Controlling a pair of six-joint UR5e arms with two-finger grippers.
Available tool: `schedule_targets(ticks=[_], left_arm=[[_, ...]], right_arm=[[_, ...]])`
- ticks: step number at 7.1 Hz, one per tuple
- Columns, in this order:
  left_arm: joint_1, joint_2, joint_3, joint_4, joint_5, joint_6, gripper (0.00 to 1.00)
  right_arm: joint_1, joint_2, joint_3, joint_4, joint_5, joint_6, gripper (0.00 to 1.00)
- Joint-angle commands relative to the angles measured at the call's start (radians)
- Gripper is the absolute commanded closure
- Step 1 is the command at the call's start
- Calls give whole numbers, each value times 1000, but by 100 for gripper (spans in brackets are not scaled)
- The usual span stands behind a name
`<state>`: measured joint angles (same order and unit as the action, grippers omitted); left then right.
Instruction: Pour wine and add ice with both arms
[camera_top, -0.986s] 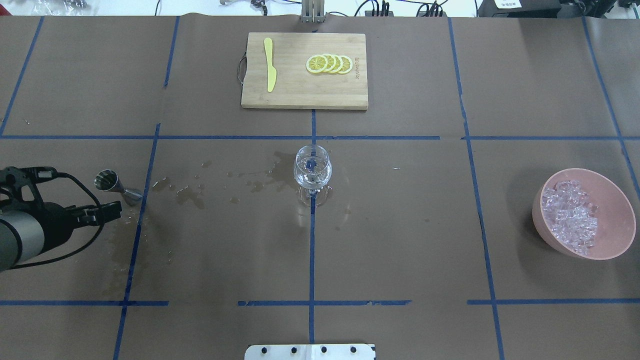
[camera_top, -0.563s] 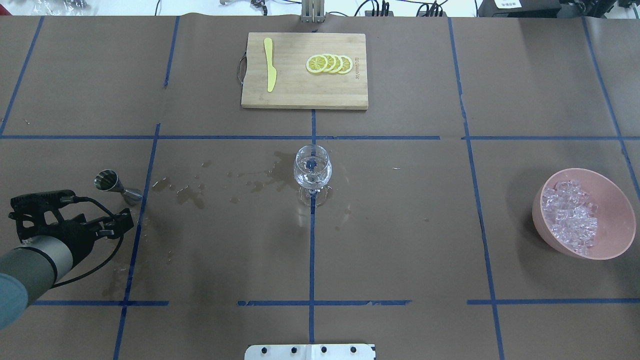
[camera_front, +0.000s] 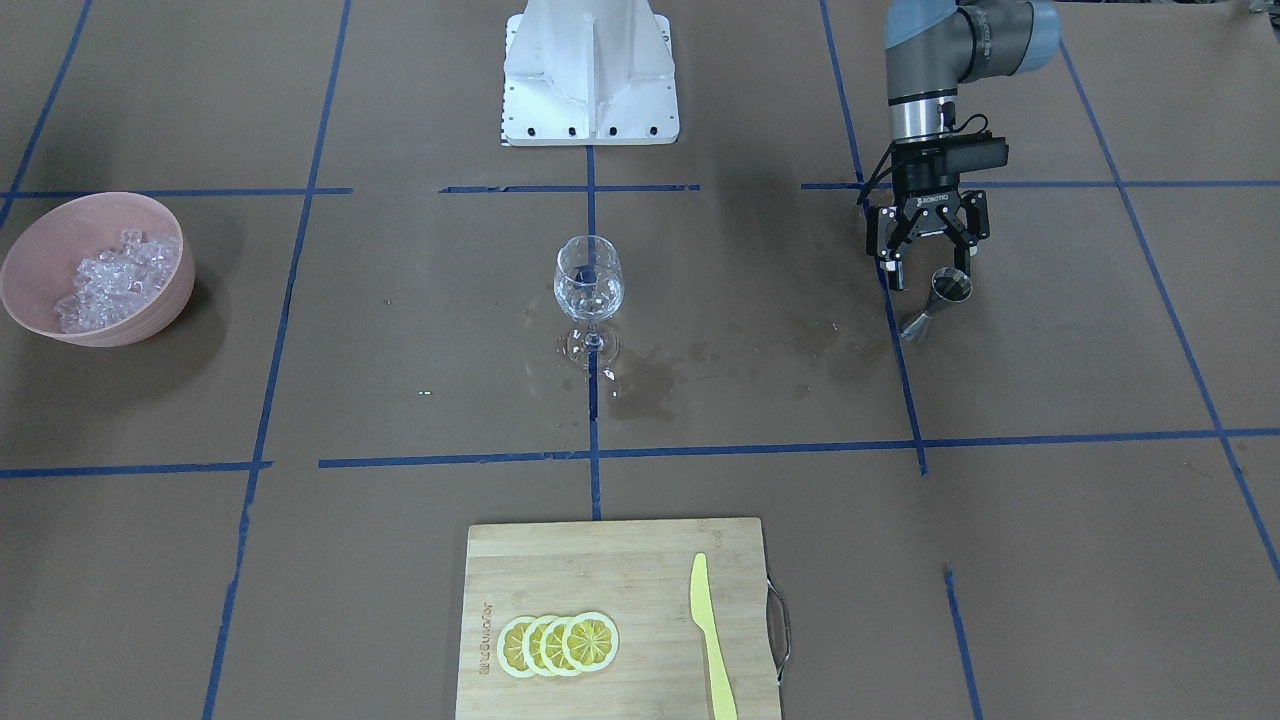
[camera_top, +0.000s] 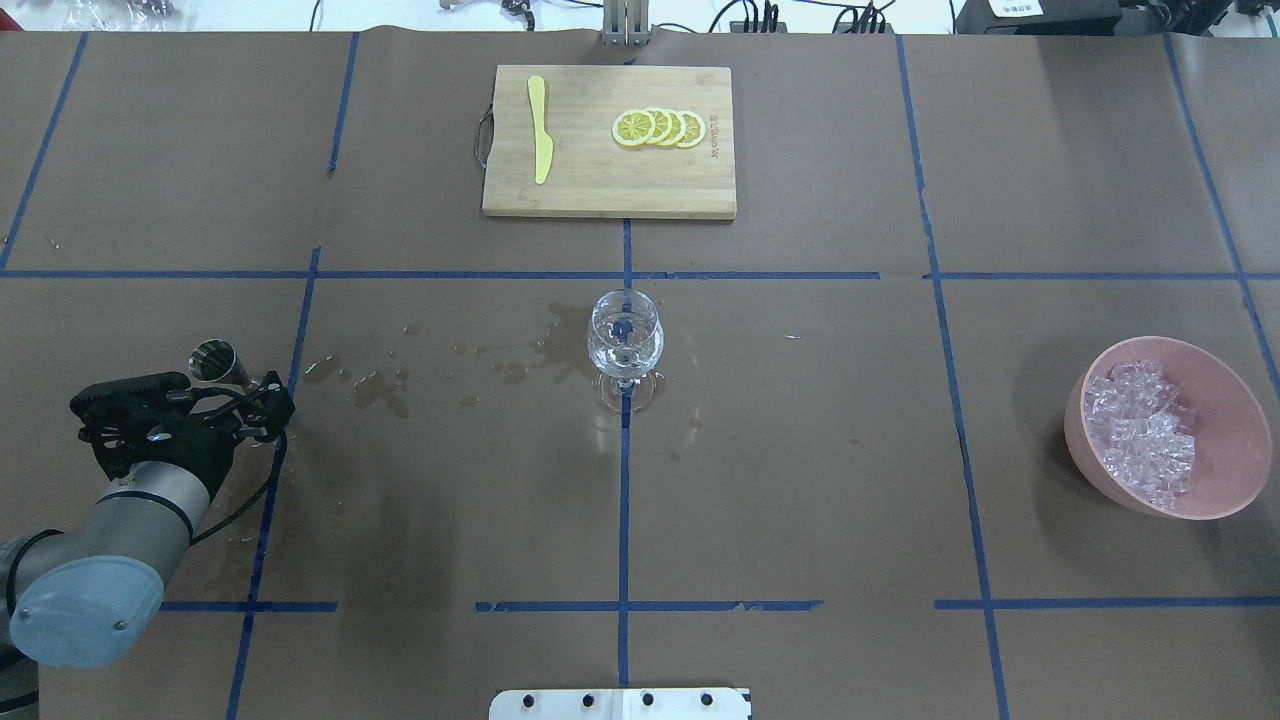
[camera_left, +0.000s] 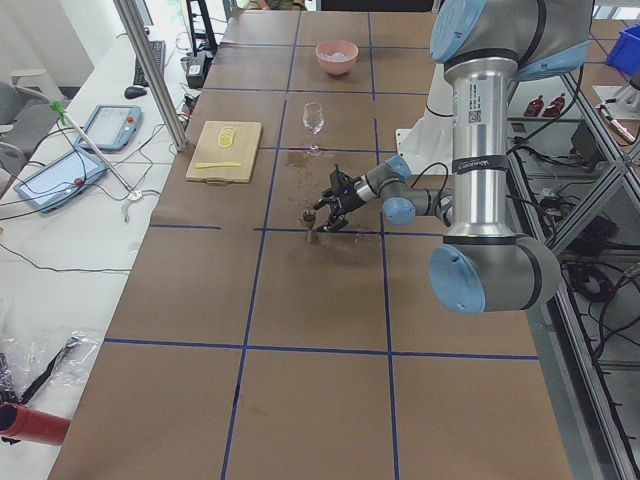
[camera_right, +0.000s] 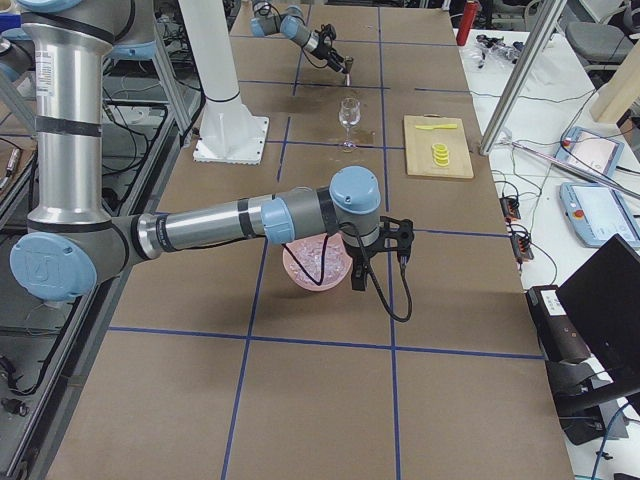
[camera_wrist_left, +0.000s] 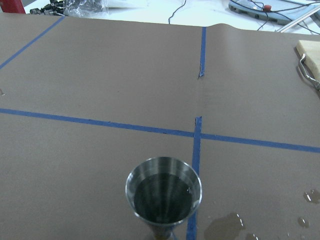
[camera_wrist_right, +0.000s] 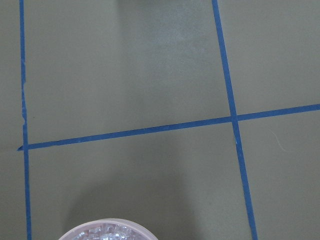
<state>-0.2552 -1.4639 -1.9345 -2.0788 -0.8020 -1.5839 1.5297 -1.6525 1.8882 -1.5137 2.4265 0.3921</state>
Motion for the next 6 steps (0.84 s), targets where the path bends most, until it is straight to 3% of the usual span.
schedule_targets(ticks=[1, 2, 6], left_arm=[[1, -16, 64, 0, 64, -18, 6], [-1, -38, 104, 0, 111, -18, 6], [19, -82, 157, -1, 125, -56, 15]], right_arm=[[-37, -15, 40, 0, -3, 66, 0], [-51, -24, 55, -2, -6, 68, 0], [-54, -39, 65, -2, -6, 70, 0]])
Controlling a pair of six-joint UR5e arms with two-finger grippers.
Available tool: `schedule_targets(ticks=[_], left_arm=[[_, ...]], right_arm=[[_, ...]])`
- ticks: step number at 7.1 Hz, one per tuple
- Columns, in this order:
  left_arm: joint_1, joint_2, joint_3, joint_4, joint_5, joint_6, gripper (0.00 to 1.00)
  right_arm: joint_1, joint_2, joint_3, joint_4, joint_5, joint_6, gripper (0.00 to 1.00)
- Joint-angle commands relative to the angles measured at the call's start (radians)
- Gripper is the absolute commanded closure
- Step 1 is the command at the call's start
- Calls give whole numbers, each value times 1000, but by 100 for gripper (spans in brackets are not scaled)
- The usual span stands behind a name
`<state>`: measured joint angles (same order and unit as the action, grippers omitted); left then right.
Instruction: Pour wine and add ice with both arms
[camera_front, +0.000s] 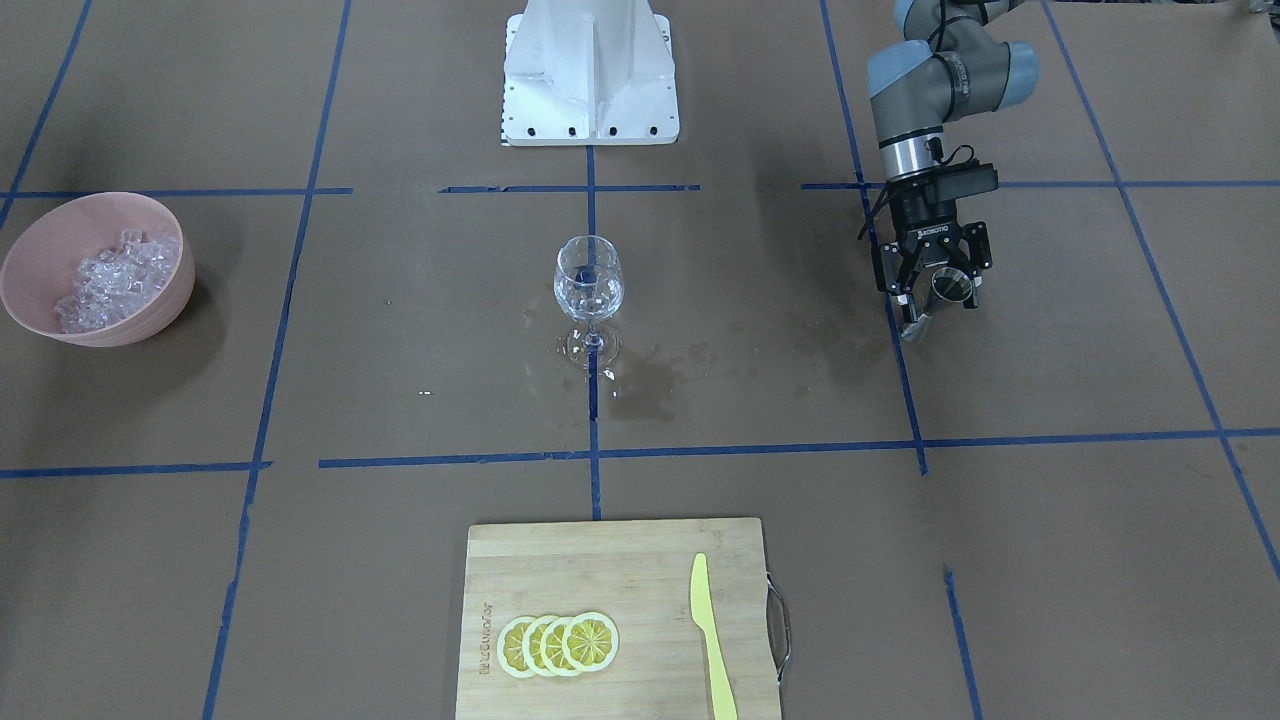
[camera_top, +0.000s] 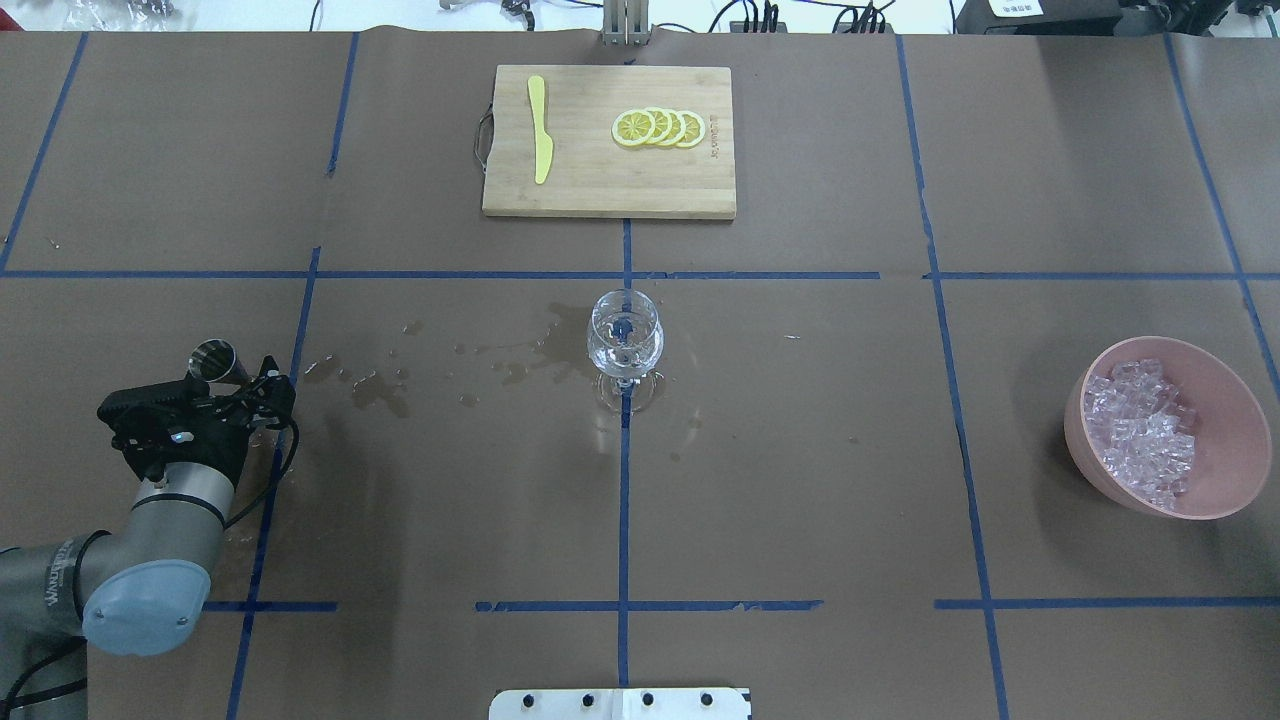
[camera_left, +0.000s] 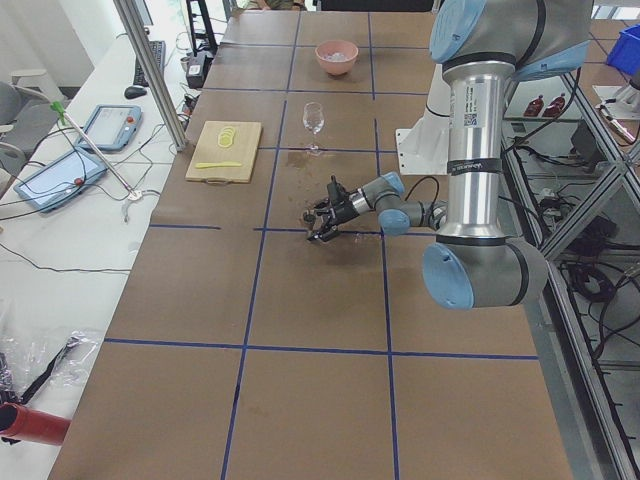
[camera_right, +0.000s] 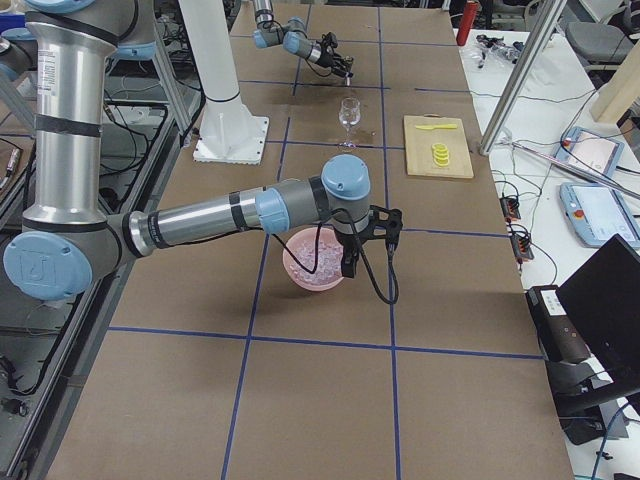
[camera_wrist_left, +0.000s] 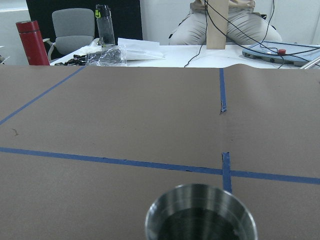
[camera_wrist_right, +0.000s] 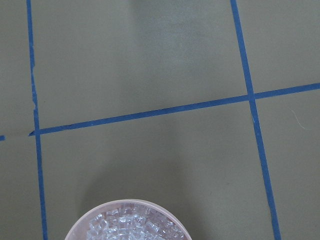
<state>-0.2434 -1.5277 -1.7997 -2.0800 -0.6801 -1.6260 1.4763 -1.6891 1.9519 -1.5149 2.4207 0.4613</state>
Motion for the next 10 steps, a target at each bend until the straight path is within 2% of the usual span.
schedule_targets(ticks=[1, 4, 5, 7, 10], left_arm=[[12, -19, 23, 1, 37, -26, 19], [12, -16, 25, 1, 45, -29, 39], [13, -17, 25, 1, 45, -29, 43], [15, -16, 32, 3, 71, -49, 47], [15, -16, 39, 3, 125, -51, 47]], right_arm=[[-1, -4, 1, 1, 0, 0, 0], [-1, -6, 1, 1, -2, 0, 0], [-1, -8, 1, -1, -2, 0, 0], [-1, -9, 1, 1, -2, 0, 0], [-1, -9, 1, 1, -2, 0, 0]])
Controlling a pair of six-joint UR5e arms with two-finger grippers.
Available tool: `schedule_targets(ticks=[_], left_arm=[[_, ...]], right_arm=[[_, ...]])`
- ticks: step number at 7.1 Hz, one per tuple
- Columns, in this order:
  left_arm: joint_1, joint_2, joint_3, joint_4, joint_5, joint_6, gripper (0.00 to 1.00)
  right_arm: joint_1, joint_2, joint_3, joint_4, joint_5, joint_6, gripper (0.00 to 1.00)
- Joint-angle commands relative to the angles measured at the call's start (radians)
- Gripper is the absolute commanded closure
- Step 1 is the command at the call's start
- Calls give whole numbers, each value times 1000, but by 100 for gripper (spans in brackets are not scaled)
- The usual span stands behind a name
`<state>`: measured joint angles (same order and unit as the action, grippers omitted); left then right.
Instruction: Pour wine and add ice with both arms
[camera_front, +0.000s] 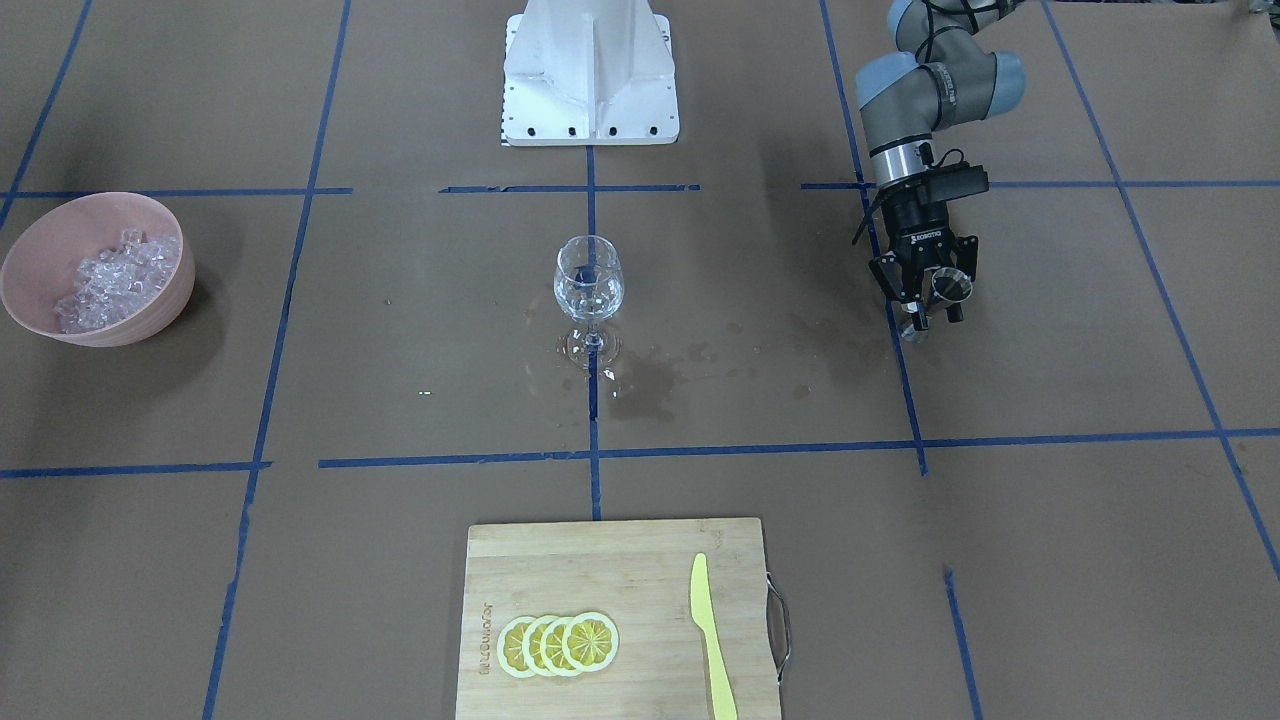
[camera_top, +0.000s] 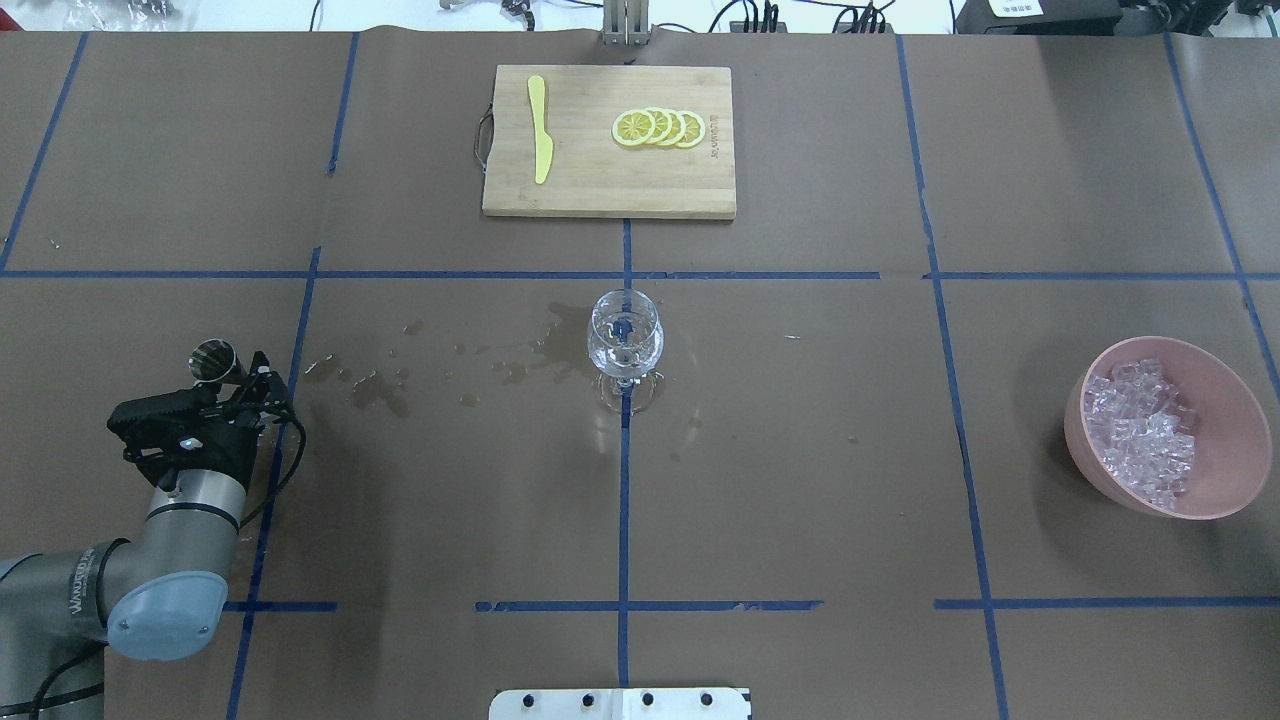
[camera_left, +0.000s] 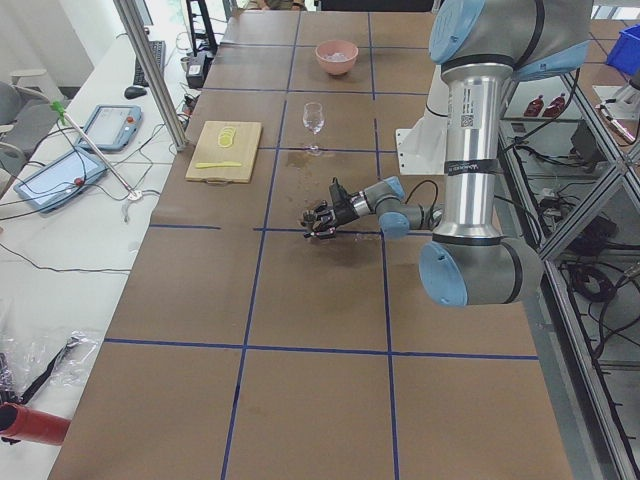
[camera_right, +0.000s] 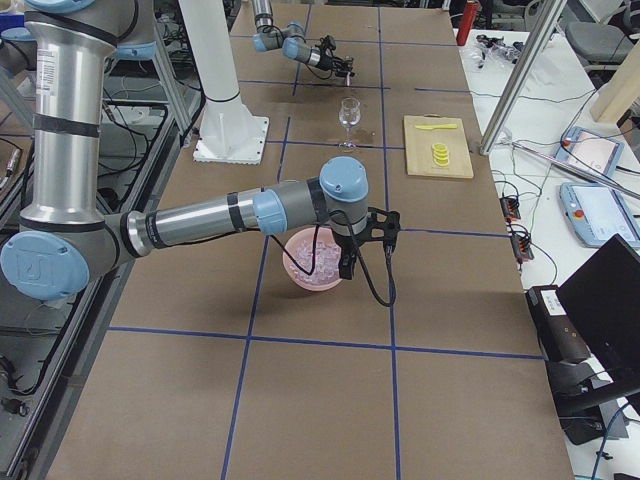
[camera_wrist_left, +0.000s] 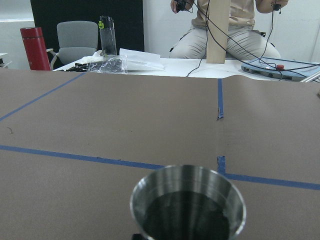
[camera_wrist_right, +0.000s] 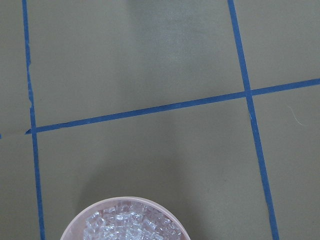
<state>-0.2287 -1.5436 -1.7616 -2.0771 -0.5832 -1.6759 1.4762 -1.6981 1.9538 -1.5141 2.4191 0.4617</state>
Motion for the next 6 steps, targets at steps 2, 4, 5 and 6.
schedule_targets(ticks=[2, 4, 5, 6], left_arm=[[6, -1, 14, 2, 55, -1, 47], [15, -1, 40, 2, 59, -21, 47], [18, -1, 39, 2, 59, -21, 47], [22, -1, 39, 2, 59, -21, 47]], right_arm=[[0, 0, -1, 0, -3, 0, 0], [0, -2, -3, -1, -8, 0, 0], [1, -2, -4, 0, -8, 0, 0], [0, -2, -6, -1, -8, 0, 0]])
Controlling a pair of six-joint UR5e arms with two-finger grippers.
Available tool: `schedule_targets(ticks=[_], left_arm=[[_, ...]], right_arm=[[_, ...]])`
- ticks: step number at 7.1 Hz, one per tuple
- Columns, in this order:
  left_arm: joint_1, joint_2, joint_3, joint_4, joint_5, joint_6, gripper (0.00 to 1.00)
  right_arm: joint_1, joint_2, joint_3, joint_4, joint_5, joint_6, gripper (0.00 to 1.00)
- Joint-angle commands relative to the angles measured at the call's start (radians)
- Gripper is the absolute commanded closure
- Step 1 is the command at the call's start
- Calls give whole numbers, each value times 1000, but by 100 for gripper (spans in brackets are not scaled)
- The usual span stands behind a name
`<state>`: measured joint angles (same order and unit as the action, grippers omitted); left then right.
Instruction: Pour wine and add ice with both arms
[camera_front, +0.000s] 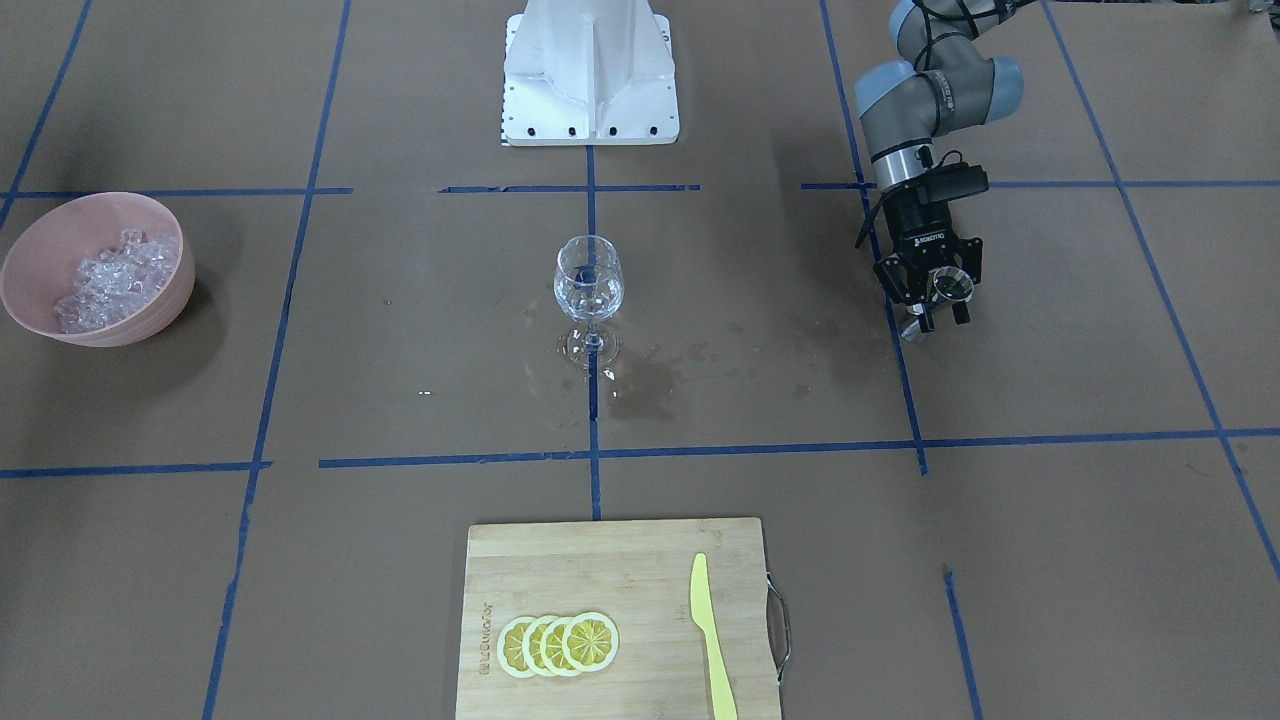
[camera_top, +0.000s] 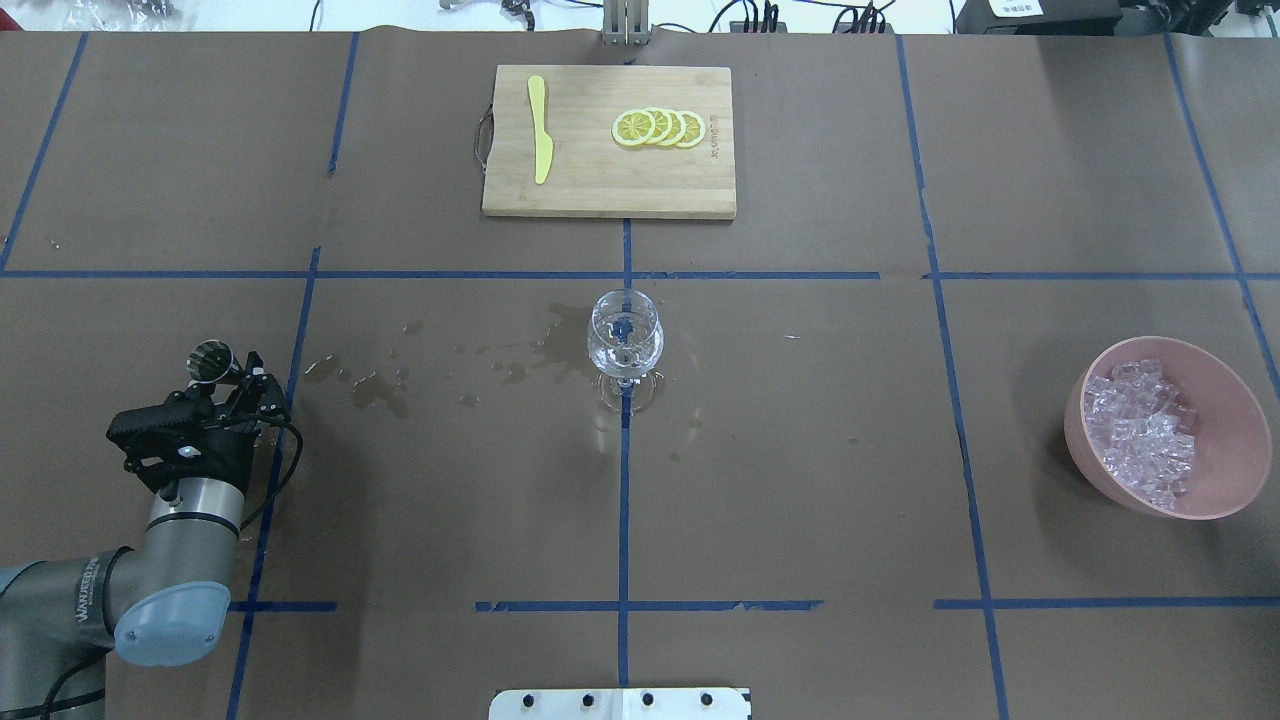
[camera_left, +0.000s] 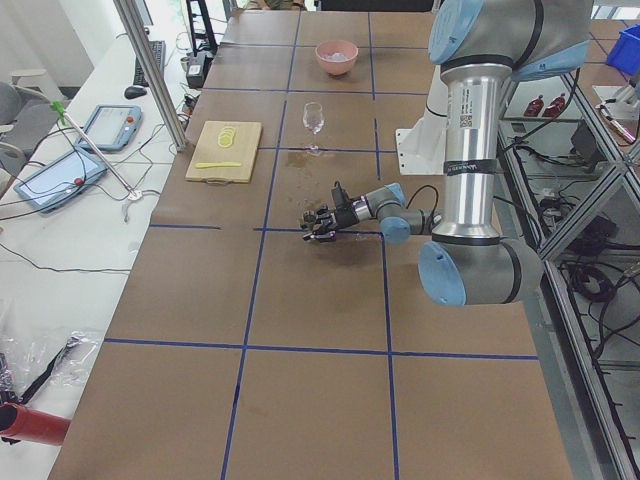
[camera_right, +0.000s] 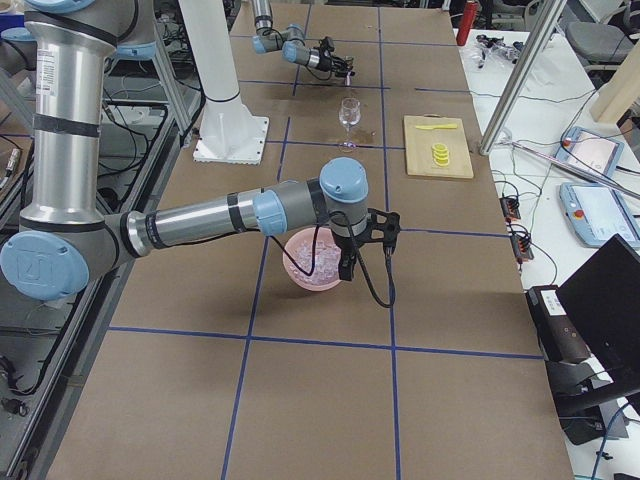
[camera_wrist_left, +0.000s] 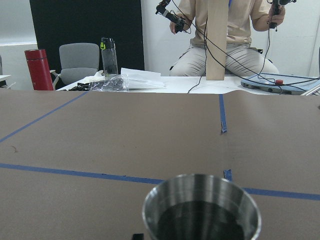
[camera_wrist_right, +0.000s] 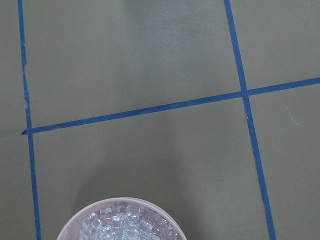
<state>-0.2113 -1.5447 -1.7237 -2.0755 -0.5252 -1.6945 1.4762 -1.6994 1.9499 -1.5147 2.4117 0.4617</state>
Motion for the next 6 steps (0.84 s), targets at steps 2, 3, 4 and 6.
schedule_targets(ticks=[2, 3, 4, 6], left_arm=[[10, -2, 0, 0, 1, -2, 50], [18, -2, -2, 0, 1, -2, 51], [23, -3, -2, 0, 1, -2, 51], [24, -8, -4, 0, 1, -2, 55]], right_arm=[[0, 0, -5, 1, 0, 0, 0], [0, 0, -5, -1, 0, 0, 0], [0, 0, -5, 1, 0, 0, 0], [0, -2, -5, -1, 0, 0, 0]])
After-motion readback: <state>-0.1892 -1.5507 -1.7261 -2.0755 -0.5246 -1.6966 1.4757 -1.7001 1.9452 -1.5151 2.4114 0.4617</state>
